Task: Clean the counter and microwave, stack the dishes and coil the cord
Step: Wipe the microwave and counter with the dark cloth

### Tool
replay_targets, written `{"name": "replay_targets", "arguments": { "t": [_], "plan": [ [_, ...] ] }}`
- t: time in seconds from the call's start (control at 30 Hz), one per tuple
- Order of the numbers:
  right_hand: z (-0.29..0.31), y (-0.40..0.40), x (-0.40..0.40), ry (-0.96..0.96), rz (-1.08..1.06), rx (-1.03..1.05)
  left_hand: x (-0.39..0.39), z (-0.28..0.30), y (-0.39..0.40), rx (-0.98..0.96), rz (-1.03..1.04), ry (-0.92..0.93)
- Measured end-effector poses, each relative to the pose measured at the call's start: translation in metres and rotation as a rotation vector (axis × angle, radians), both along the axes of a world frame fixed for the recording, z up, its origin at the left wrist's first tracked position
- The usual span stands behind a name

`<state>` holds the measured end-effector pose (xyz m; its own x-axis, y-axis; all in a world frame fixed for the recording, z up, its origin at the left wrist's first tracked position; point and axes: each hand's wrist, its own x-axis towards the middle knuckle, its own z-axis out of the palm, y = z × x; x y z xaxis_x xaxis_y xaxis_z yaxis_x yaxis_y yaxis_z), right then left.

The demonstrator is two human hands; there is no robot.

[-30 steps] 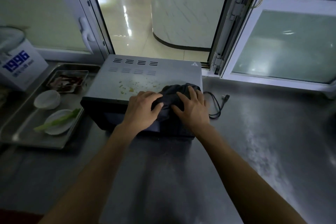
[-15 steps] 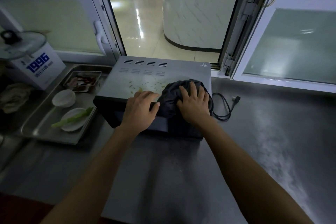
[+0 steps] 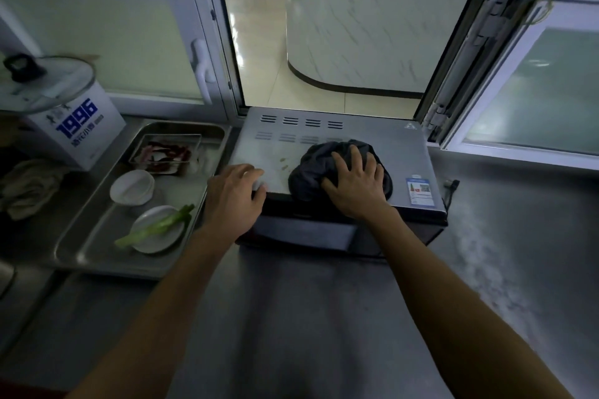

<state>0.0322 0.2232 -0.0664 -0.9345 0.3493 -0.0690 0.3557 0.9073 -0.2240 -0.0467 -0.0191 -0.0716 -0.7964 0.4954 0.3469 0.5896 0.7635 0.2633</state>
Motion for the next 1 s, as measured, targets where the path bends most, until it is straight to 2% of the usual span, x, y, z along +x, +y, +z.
{"name": "replay_targets", "arguments": {
  "t": [0.2, 0.57, 0.83, 1.0],
  "plan": [
    [-0.001, -0.049, -0.041, -0.01, 0.015, 0.018, -0.033, -0.01, -0.044, 0.038, -0.021, -0.009],
    [-0.001, -0.121, -0.101, 0.003, 0.099, 0.001, -0.051, -0.009, -0.086, 0.096, -0.048, -0.146],
    [-0.003, -0.097, -0.068, 0.074, 0.072, -0.002, -0.042, -0.007, -0.063, 0.118, -0.073, -0.115],
    [-0.003, -0.05, -0.029, 0.093, -0.007, -0.008, -0.028, -0.001, -0.023, 0.031, -0.145, -0.055]
  ]
}}
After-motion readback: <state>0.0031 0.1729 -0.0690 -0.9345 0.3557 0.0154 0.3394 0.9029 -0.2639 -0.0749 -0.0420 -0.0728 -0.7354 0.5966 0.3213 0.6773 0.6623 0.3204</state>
